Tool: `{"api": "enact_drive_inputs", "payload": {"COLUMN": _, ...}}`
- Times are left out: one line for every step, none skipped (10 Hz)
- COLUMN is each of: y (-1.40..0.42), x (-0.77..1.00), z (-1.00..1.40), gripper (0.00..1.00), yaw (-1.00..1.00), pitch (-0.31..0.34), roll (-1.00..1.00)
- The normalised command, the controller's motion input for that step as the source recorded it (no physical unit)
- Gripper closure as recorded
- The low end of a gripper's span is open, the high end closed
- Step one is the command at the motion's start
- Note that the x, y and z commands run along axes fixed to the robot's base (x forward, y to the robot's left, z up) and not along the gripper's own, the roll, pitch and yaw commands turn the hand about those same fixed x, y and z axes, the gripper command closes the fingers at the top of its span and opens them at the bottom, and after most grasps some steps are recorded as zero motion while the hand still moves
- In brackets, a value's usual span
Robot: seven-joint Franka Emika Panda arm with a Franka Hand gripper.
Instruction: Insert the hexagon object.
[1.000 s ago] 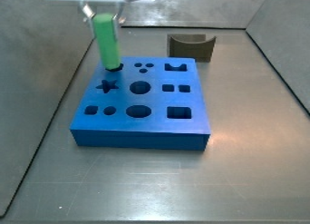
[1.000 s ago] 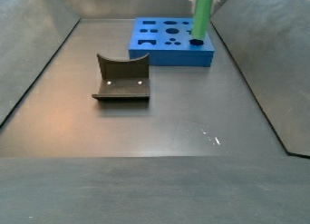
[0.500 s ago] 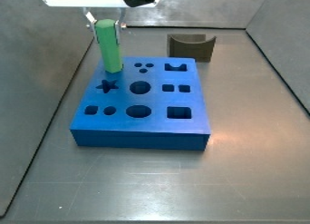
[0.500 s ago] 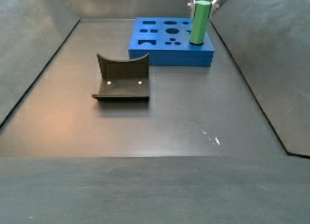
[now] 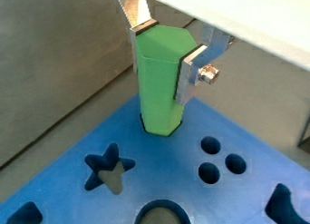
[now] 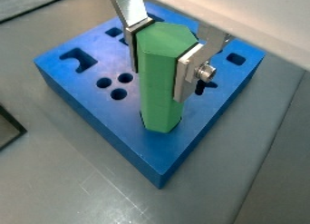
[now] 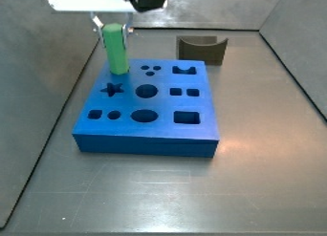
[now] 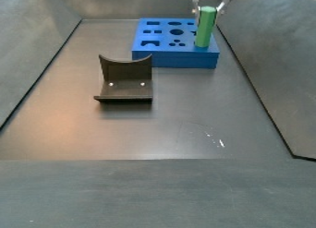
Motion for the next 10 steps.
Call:
{"api": "enact_drive_inputs", "payload": {"y": 0.0, "x": -0.08, "z": -0.54, "gripper": 1.0, "yaw": 0.0, "pitch": -0.224, "roll": 0.0}}
{"api": "enact_drive_inputs", "payload": {"y": 0.0, "x": -0.06, "z": -0.61, "gripper": 1.0, "yaw": 0.0, "pitch": -0.283, "roll": 0.0}}
{"api": "enact_drive_inputs", "payload": {"y": -0.04, "x": 0.0, "z": -0.38, "gripper": 1.0, "yaw": 0.01, "pitch": -0.173, "roll": 0.01}}
{"api": "enact_drive_inputs", "payload": {"y": -0.07, "x": 0.0, "z": -0.32, "gripper": 1.0, "yaw": 0.01, "pitch": -0.126, "roll": 0.04}}
{"api": "enact_drive_inputs", "payload": {"y": -0.15, "x": 0.0, "z": -0.33, "gripper": 1.0, "yaw": 0.02, "pitch": -0.101, "roll": 0.08}}
{"api": "enact_drive_inputs", "payload": {"y": -0.2, "x": 0.01, "z": -0.35, "gripper": 1.0, "yaw": 0.04, "pitch": -0.069, "roll": 0.11}}
{"api": "enact_drive_inputs", "payload": {"y": -0.23, "x": 0.09, "z": -0.41, "gripper": 1.0, "yaw": 0.01, "pitch": -0.05, "roll": 0.07}}
{"api": "enact_drive_inputs", "payload": {"y": -0.22, "x": 0.04, "z": -0.47, "gripper": 1.0, "yaw": 0.02, "pitch": -0.104, "roll": 0.04}}
{"api": "enact_drive_inputs", "payload": {"y": -0.21, "x": 0.04, "z": -0.43, "gripper": 1.0, "yaw": 0.03, "pitch": -0.097, "roll": 0.03}}
{"api": "enact_drive_inputs", "payload": {"y": -0.19, "x": 0.0, "z": -0.29, "gripper": 1.0, "yaw": 0.05, "pitch": -0.09, "roll": 0.0}}
